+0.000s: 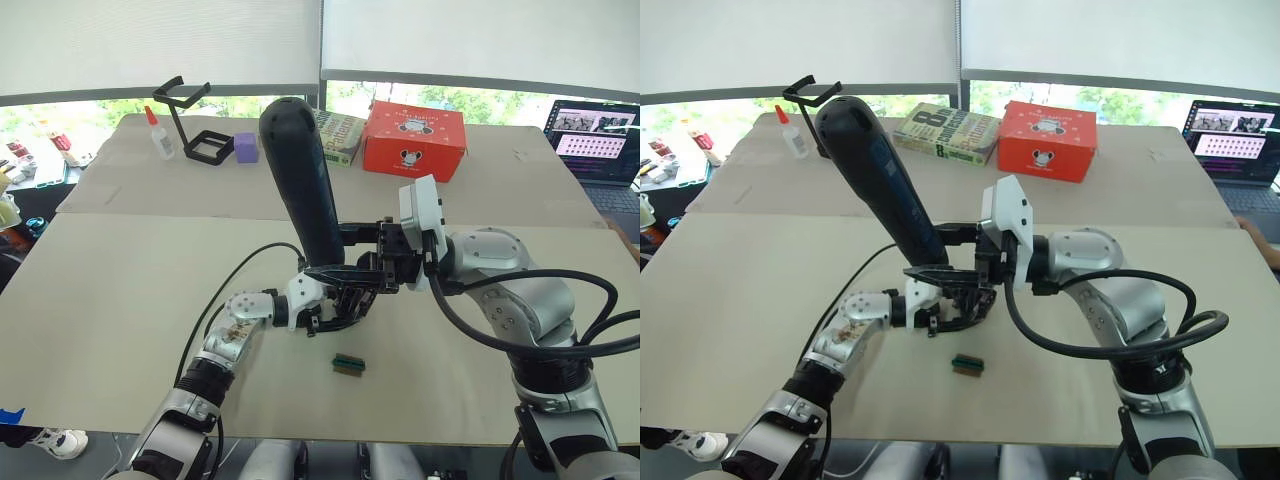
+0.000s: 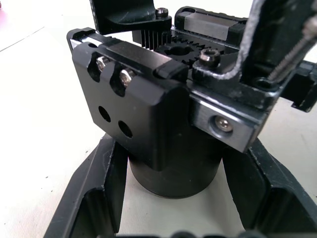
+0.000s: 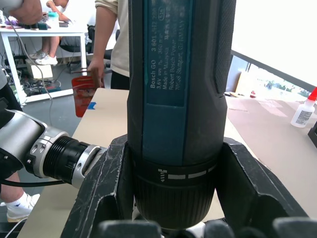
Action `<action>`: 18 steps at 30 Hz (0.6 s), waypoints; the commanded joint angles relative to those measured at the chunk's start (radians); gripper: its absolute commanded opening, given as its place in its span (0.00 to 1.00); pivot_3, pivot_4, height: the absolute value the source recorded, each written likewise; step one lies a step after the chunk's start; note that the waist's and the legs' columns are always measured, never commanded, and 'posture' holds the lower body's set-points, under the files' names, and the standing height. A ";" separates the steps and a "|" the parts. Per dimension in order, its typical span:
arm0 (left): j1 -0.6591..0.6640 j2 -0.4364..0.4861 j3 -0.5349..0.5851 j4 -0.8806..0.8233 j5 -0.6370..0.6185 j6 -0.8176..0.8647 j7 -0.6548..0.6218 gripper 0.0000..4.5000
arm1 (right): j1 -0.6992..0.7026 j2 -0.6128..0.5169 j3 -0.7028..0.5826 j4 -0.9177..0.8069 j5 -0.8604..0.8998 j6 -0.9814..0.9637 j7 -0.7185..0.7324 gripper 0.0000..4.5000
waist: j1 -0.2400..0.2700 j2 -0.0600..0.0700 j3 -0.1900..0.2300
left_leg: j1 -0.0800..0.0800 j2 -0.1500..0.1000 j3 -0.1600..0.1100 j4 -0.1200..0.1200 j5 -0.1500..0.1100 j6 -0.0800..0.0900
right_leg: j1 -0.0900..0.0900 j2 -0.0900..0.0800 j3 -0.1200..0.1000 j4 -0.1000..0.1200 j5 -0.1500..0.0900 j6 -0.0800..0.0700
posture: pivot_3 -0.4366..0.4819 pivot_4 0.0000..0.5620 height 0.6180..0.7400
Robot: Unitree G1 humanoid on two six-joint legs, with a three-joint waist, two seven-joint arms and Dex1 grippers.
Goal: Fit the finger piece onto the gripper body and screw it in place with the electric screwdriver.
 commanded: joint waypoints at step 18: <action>0.000 0.009 0.008 -0.041 -0.012 0.002 -0.006 0.51 | -0.016 0.010 -0.015 -0.018 -0.003 -0.022 0.002 0.42 | 0.000 0.000 0.000 | 0.000 0.000 0.000 0.000 0.000 0.000 | 0.000 0.000 0.000 0.000 0.000 0.000 | 0.48 0.27 1.00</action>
